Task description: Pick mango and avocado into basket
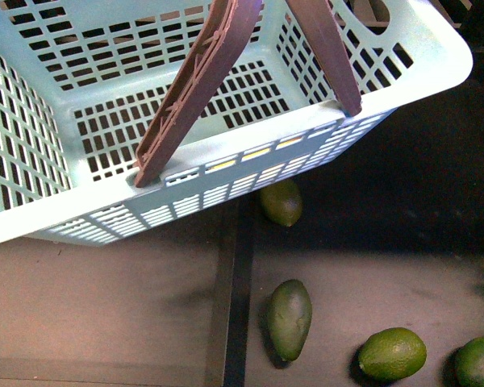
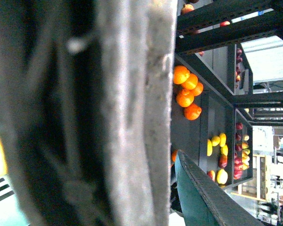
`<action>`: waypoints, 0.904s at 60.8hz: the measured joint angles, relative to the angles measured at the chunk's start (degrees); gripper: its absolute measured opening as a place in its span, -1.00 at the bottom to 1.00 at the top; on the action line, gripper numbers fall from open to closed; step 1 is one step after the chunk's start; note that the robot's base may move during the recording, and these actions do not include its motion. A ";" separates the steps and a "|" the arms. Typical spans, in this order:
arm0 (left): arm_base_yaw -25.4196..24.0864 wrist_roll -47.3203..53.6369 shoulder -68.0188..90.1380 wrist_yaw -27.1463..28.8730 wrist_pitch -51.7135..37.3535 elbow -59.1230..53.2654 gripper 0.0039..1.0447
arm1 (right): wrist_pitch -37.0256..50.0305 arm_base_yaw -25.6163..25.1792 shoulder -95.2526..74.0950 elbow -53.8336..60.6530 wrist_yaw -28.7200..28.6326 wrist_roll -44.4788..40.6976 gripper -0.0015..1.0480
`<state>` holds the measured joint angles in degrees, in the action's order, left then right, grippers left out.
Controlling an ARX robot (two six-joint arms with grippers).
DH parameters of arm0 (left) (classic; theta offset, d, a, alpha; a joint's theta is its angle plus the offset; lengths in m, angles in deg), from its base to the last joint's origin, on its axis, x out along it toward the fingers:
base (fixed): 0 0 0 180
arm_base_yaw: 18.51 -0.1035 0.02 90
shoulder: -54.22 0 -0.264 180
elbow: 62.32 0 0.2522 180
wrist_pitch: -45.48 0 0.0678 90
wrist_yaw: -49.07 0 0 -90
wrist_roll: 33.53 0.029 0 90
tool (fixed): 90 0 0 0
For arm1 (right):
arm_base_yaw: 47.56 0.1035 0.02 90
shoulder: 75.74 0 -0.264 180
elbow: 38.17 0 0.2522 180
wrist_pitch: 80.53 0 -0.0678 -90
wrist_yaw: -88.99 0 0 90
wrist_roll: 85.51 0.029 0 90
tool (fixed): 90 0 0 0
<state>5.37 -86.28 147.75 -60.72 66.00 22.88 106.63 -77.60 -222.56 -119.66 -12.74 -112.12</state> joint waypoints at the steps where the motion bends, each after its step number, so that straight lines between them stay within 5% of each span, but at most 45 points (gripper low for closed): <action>1: 0.00 0.00 0.00 -0.02 0.00 0.00 -0.45 | 0.00 0.00 0.00 0.00 0.00 0.04 0.57; 12: 0.00 0.00 0.00 -0.15 0.00 0.00 -0.45 | 0.00 -0.02 0.00 0.02 0.13 0.11 0.19; 31: 0.00 0.00 0.00 -0.02 0.00 0.00 -0.45 | 1.07 -1.14 1.46 3.21 -1.75 0.72 0.18; 55: 0.00 0.00 0.00 -0.15 0.00 0.00 -0.45 | 9.22 -2.21 26.10 22.25 -14.34 4.96 0.17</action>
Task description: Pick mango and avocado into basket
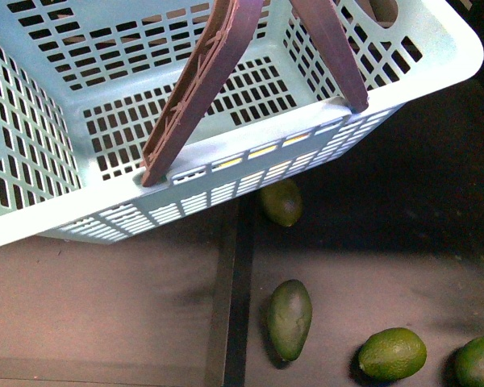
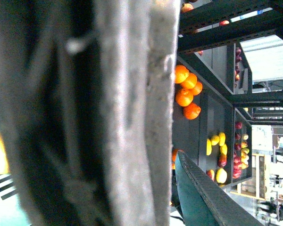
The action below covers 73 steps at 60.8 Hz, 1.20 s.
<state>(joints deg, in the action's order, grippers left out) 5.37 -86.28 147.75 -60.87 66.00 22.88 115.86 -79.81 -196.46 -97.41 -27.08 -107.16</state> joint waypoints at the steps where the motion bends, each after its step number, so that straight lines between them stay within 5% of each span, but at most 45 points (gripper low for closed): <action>1: 0.00 0.00 0.00 0.00 0.00 0.00 -0.45 | 0.26 0.04 1.03 0.74 -0.35 0.17 0.17; 16: 0.00 0.00 0.00 0.02 0.00 0.00 -0.45 | 1.62 4.98 30.01 16.24 -6.47 8.87 0.16; 31: 0.00 0.02 0.00 0.22 0.00 0.00 -0.45 | 1.29 19.87 50.34 19.19 0.13 18.82 0.16; 50: 0.00 0.00 0.00 0.00 0.00 0.00 -0.45 | 8.70 42.01 40.94 11.43 13.86 23.23 0.16; 73: 0.00 0.02 0.00 0.11 0.00 0.00 -0.45 | 10.27 52.15 26.51 -0.09 20.48 24.94 0.16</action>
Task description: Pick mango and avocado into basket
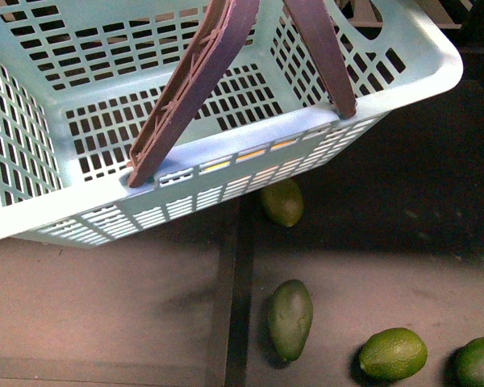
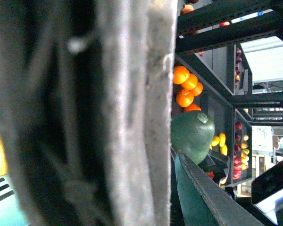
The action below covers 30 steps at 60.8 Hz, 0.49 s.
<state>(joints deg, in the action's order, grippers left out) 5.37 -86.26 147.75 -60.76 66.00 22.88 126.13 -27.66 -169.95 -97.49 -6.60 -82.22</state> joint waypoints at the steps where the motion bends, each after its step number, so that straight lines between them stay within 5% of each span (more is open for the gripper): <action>1: 0.00 0.00 0.00 0.00 0.00 0.00 -0.45 | 0.04 0.13 -0.26 -0.17 0.09 0.02 0.16; 20: 0.00 -0.02 0.00 -0.09 0.00 0.00 -0.45 | 0.02 2.67 -4.74 -3.93 1.36 0.39 0.17; 30: 0.00 0.00 0.00 -0.04 0.00 0.00 -0.45 | 0.04 2.86 -4.63 -4.04 1.62 0.94 0.64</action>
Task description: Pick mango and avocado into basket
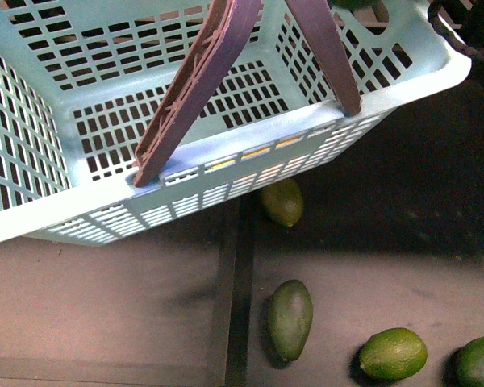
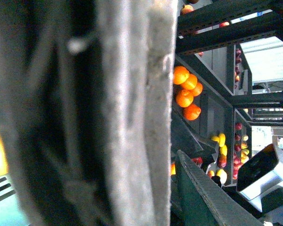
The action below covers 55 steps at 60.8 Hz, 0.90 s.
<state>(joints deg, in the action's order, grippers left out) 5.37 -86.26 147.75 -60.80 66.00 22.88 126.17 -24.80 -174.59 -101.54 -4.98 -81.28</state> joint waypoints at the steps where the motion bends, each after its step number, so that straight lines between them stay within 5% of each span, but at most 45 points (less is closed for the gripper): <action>1: 0.00 0.00 0.00 0.00 0.00 0.00 -0.45 | 0.00 0.00 0.04 0.00 0.11 0.09 0.67; 6: 0.00 -0.02 0.00 0.00 0.00 0.00 -0.45 | 0.00 -0.15 0.63 0.11 0.66 0.68 0.86; 27: -0.13 -0.04 0.07 0.35 0.00 0.00 -0.45 | -0.04 -3.61 12.72 7.89 6.45 1.31 0.82; 35: 0.13 0.13 0.07 -0.09 0.00 0.00 -0.45 | 8.28 -4.50 15.78 15.12 20.31 -2.21 0.41; 55: -0.04 -0.07 0.11 -0.07 0.00 0.00 -0.45 | 10.91 -11.41 28.76 31.65 15.08 -3.69 -0.63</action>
<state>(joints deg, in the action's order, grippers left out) 5.33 -86.33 147.86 -60.87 66.00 22.88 137.08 -36.21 -145.82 -69.89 10.10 -84.98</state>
